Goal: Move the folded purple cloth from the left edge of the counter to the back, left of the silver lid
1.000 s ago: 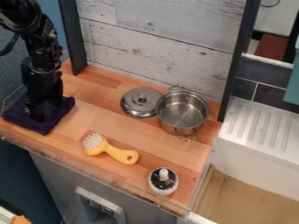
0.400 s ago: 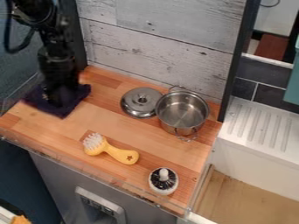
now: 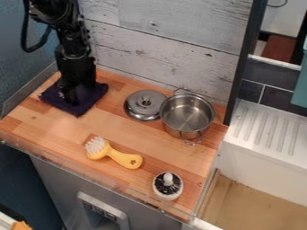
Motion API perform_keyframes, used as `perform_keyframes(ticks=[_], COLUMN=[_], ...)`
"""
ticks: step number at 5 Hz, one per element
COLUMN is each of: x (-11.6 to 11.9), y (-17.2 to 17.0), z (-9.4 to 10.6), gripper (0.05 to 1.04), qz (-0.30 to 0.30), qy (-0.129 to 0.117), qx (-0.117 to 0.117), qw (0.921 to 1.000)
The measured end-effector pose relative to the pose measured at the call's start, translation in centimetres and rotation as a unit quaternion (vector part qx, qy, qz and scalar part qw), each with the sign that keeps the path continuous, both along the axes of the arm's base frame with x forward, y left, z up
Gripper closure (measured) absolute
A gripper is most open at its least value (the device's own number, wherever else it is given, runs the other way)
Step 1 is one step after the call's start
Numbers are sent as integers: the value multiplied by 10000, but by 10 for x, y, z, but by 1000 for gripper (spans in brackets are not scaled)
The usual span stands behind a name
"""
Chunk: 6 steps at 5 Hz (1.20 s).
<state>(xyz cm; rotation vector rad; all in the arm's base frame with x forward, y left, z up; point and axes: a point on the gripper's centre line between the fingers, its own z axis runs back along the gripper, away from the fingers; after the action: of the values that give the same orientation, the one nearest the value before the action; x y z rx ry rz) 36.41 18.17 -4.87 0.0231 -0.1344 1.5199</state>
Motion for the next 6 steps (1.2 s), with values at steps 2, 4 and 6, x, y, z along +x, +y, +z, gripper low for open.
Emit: perform_keyframes(ticks=[2, 4, 6], x=[26, 37, 27], y=[-17, -37, -48], z=[0, 2, 7], gripper=[83, 83, 83], qz=[-340, -696, -741], qy=[32, 54, 113], qx=[-55, 11, -44], qw=[9994, 9976, 9972])
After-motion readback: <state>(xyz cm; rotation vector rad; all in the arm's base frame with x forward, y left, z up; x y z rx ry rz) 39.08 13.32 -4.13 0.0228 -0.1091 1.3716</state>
